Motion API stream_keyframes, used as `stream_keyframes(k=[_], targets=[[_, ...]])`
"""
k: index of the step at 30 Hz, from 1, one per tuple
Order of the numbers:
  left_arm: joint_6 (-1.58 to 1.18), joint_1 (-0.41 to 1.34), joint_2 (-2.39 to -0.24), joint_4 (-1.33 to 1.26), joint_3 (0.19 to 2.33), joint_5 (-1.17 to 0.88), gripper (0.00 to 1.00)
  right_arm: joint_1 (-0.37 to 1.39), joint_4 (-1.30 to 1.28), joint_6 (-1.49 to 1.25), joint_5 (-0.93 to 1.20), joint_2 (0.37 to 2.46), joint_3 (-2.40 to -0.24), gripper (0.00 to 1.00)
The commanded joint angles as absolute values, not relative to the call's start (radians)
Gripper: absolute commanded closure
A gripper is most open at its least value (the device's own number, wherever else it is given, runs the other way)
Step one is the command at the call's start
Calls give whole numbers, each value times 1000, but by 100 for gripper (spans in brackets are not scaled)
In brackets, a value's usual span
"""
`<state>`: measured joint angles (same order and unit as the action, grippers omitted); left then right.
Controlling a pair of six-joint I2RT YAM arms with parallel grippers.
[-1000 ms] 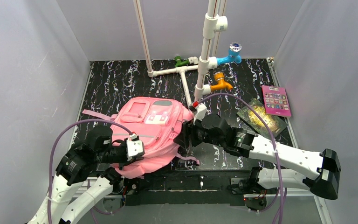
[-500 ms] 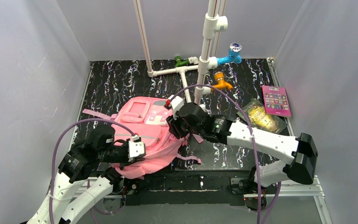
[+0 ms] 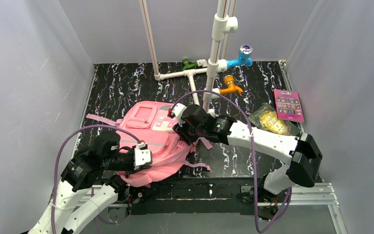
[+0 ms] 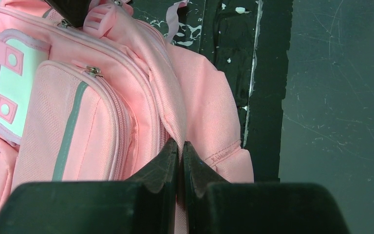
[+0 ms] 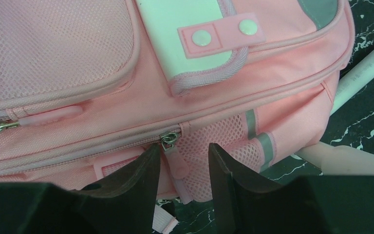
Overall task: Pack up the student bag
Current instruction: Unzip the student bag at the center of the board.
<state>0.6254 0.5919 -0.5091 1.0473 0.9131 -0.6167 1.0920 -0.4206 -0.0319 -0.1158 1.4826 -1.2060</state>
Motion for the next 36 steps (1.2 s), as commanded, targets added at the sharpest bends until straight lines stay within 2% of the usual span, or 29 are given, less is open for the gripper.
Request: stream_keyframes(k=[1, 6, 9, 11, 13, 14, 22, 26, 31, 36], targets=[[635, 597, -497, 1114, 907, -588, 100, 1082, -422, 28, -17, 1524, -1234, 50], [634, 597, -497, 1120, 913, -582, 100, 1080, -375, 43, 89, 1573, -1229, 50], [629, 598, -496, 1121, 913, -574, 100, 1079, -342, 47, 89, 1608, -1241, 56], [629, 600, -498, 1121, 910, -568, 100, 1076, -316, 51, 88, 1639, -1267, 72], [627, 600, -501, 1120, 909, -564, 100, 1075, -302, 54, 73, 1677, -1314, 94], [625, 600, -503, 1120, 909, -562, 100, 1075, -292, 55, 68, 1696, -1338, 99], [547, 600, -570, 1016, 883, -509, 100, 1052, -275, 53, 42, 1890, -1587, 99], [433, 600, -637, 819, 809, -455, 100, 1006, -265, -15, 16, 1944, -1641, 99], [317, 598, -715, 482, 663, -316, 100, 956, -278, -114, 141, 1958, -1684, 99], [239, 597, -789, 283, 607, -144, 100, 958, -374, -130, 235, 1939, -1649, 99]])
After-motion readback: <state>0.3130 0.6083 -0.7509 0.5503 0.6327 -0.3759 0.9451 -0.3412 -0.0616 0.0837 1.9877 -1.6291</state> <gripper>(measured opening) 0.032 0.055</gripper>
